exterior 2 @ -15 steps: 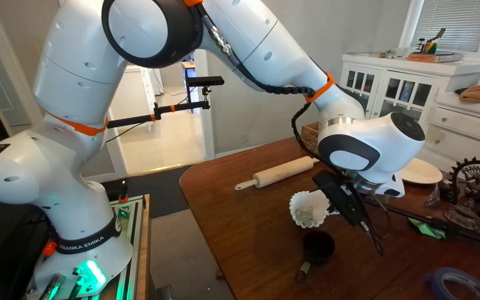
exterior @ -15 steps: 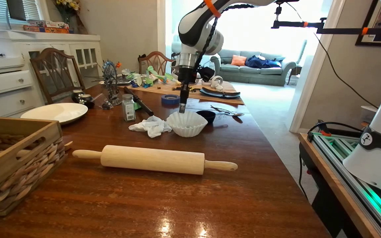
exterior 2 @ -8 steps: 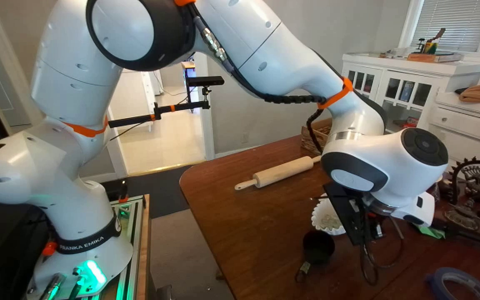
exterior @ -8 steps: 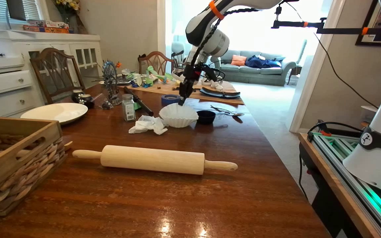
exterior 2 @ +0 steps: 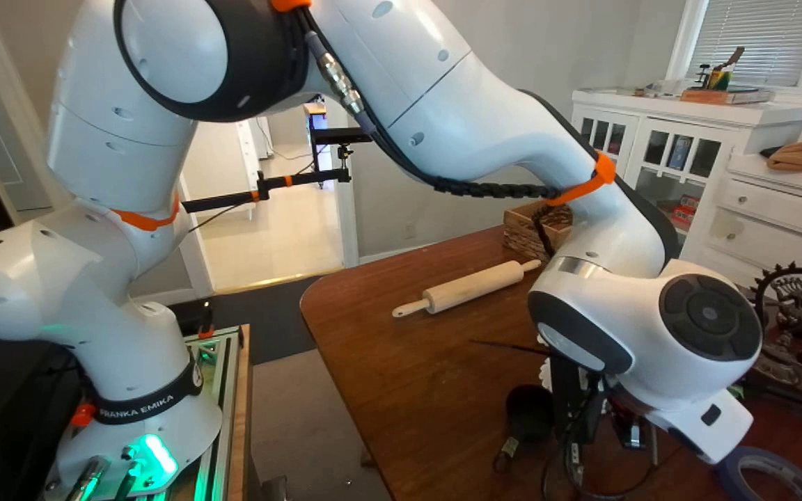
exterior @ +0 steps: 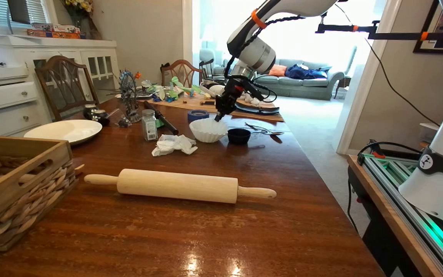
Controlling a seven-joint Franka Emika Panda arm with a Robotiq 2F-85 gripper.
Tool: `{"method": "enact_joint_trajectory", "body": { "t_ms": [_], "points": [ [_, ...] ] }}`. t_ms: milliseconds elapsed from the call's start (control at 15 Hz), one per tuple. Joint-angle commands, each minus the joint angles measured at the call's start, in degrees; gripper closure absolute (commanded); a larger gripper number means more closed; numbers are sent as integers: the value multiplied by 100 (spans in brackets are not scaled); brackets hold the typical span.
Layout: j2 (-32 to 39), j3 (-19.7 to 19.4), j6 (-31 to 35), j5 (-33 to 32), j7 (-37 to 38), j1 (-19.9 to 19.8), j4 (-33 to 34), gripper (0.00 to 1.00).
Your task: Move the white bowl to the right.
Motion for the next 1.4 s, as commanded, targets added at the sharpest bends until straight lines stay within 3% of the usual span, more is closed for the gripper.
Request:
{"method": "enact_joint_trajectory", "body": {
  "t_ms": [0,400,867,933,1067,1200,1333],
  "points": [
    [-86,-37,330,776,195,-133,-281,100],
    [-154,-269,900,2132,126,-108,-495,100],
    [-142,-531,1226,2739,-19,107,-590,100],
    [-223,-520,1152,2637,-287,155,-640,74],
    [-413,-651,1611,2219,-375,570,-858,68],
    [-820,-729,2292,1773,-38,961,-1309,53],
    [-1267,-1061,2844,962,624,1608,-1912,38]
  ]
}}
